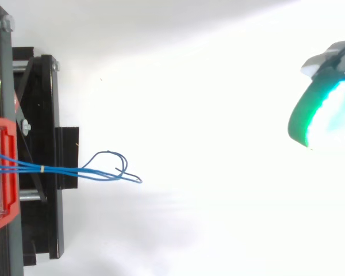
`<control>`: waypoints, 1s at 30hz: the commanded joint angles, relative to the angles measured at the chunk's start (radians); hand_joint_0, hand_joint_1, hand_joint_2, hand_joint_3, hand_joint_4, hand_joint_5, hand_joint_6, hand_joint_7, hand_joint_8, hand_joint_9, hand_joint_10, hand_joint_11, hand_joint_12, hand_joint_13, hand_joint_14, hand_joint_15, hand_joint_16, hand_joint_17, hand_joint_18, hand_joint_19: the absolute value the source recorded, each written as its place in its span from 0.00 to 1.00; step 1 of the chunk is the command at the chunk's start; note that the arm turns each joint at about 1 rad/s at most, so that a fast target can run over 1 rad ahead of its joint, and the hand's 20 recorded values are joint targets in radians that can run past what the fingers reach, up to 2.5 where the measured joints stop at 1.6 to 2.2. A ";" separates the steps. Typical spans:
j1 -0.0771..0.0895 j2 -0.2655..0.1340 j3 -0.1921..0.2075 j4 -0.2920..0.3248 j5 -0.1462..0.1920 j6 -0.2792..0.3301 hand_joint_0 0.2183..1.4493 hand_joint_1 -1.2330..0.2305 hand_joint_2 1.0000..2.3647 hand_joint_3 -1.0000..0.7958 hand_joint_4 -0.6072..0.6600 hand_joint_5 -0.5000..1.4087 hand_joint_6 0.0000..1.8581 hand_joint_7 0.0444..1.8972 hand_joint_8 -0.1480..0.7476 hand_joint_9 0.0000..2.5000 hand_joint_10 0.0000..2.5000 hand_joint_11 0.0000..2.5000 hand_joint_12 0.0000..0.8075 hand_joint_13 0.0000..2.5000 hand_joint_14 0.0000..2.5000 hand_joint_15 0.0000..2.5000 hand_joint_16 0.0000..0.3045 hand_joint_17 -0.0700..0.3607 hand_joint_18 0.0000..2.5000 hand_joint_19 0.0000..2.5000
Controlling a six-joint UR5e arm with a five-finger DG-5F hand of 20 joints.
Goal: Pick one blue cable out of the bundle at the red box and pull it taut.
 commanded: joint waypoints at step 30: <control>0.003 -0.037 0.000 -0.003 0.045 -0.036 0.23 0.41 0.00 0.28 0.70 0.16 0.27 0.39 0.54 0.22 0.00 0.14 0.52 0.12 0.00 0.01 0.26 0.57 0.07 0.03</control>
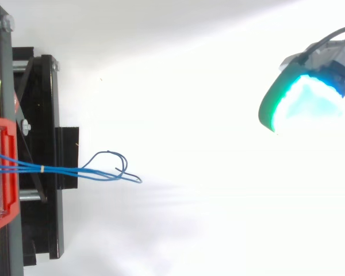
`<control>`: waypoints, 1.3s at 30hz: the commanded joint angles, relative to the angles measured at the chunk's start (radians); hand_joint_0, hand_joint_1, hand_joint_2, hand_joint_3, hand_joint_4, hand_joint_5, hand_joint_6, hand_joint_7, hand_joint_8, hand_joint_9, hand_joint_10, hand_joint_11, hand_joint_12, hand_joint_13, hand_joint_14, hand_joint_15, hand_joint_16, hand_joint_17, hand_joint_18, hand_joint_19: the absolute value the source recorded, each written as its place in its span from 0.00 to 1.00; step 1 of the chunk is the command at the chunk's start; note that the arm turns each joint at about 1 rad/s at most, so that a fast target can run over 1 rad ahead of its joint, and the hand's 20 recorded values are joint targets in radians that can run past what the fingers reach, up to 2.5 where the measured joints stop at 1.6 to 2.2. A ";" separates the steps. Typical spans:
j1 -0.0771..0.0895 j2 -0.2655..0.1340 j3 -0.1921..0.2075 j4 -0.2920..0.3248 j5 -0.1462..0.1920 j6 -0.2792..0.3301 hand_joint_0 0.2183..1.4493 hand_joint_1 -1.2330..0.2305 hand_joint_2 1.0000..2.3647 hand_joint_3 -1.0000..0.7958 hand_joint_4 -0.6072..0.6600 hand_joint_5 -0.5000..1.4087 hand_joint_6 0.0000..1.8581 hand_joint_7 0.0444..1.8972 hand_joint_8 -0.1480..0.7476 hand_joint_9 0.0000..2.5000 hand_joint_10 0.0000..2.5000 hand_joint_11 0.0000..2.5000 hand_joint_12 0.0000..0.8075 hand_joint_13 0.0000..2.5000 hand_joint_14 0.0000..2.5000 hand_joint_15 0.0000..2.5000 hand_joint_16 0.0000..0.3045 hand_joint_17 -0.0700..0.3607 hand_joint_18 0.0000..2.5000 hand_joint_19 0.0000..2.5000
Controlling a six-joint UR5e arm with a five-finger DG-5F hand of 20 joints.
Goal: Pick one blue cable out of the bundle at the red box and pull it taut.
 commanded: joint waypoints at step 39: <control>-0.013 -0.088 -0.100 0.204 0.072 -0.111 0.25 0.35 0.00 0.28 0.71 0.17 0.27 0.40 0.53 0.24 0.00 0.15 0.52 0.14 0.00 0.01 0.25 0.56 0.11 0.03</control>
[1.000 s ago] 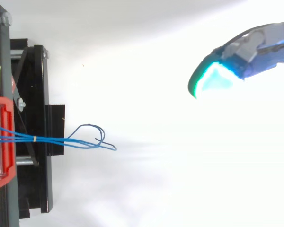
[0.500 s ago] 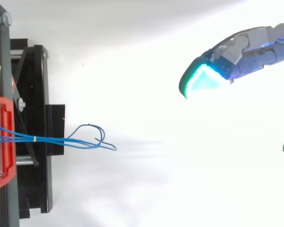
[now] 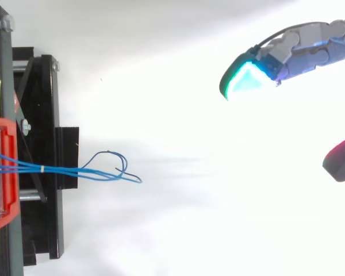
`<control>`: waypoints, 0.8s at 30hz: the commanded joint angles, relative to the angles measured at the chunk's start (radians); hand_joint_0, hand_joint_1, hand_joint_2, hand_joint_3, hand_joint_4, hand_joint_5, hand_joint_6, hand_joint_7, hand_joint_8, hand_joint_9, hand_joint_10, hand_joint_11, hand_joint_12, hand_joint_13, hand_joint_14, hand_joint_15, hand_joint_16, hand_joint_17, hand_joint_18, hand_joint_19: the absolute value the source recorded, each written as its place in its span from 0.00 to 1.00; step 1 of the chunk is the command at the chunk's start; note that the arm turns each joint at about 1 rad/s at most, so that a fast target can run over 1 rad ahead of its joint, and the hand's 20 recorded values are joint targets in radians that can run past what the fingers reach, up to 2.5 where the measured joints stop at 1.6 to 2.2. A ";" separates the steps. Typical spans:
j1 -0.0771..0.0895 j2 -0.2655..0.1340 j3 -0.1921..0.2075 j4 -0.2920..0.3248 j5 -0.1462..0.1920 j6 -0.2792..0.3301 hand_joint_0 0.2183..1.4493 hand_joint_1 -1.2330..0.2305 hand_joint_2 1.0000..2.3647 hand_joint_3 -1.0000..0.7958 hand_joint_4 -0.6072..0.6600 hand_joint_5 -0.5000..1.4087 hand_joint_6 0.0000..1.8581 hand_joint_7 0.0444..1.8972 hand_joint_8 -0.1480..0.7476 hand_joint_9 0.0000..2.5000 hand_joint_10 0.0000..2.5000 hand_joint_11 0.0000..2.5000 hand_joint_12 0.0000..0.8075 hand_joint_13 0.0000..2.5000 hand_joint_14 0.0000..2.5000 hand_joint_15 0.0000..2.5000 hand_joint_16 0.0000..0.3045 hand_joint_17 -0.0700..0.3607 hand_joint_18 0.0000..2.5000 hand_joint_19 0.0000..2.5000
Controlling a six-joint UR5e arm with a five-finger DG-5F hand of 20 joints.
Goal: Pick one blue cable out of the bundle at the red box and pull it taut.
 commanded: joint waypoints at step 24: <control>0.016 -0.101 -0.011 0.204 0.288 -0.260 0.26 0.33 0.00 0.28 0.72 0.17 0.27 0.45 0.53 0.24 0.00 0.15 0.52 0.15 0.00 0.01 0.25 0.55 0.13 0.04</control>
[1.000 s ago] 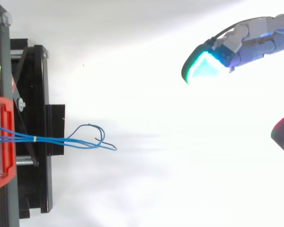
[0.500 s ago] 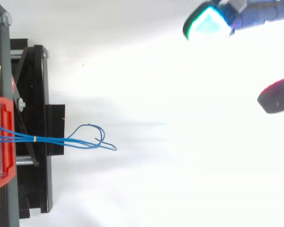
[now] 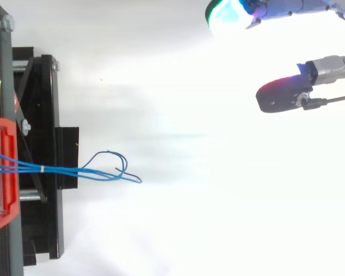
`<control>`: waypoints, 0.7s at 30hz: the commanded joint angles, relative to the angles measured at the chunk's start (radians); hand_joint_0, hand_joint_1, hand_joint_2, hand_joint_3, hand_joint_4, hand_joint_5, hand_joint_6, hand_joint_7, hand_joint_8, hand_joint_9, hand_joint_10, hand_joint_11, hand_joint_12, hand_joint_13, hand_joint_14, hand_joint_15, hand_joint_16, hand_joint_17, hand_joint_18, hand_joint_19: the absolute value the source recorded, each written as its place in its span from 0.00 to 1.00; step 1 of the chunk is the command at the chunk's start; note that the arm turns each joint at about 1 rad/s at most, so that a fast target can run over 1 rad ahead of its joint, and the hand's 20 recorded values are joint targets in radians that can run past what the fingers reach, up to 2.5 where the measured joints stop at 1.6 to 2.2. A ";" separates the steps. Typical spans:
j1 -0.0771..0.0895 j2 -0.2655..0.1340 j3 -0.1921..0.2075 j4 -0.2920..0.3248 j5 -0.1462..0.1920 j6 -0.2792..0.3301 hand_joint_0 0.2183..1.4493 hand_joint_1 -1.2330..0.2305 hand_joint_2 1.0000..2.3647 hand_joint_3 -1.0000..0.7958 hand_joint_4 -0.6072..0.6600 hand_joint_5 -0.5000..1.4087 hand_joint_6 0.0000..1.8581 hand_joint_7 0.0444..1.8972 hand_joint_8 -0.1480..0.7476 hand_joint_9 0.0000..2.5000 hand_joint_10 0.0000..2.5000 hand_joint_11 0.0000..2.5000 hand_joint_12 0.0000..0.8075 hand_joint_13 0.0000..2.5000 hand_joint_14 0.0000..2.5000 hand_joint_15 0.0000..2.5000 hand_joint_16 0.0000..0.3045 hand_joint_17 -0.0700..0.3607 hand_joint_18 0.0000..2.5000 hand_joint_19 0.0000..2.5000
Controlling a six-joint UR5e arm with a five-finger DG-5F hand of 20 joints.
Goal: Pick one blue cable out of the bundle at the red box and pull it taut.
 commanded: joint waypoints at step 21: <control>0.015 -0.113 0.013 0.274 0.095 -0.150 0.25 0.36 0.00 0.28 0.74 0.18 0.27 0.46 0.54 0.25 0.00 0.16 0.52 0.15 0.00 0.02 0.24 0.55 0.13 0.04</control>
